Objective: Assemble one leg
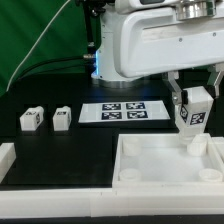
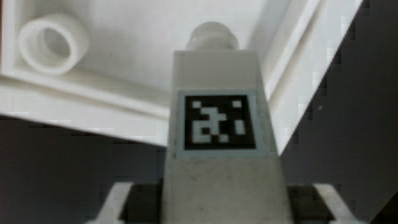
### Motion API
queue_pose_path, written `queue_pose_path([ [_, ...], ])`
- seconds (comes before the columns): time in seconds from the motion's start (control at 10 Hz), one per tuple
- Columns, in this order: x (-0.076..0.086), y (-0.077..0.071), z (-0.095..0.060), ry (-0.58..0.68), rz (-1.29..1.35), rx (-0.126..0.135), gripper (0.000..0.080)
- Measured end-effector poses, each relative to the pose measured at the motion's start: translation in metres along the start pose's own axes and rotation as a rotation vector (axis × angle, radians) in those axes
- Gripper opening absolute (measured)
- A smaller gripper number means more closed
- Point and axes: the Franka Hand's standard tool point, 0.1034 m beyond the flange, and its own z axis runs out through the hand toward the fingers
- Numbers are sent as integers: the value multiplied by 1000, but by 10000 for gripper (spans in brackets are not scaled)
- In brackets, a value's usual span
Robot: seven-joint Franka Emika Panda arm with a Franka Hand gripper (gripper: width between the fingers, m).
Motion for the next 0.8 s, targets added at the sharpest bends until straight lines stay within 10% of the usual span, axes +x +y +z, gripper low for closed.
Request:
queue_pose_path([
  [0.8,1,-12,15,123,52,-5,294],
])
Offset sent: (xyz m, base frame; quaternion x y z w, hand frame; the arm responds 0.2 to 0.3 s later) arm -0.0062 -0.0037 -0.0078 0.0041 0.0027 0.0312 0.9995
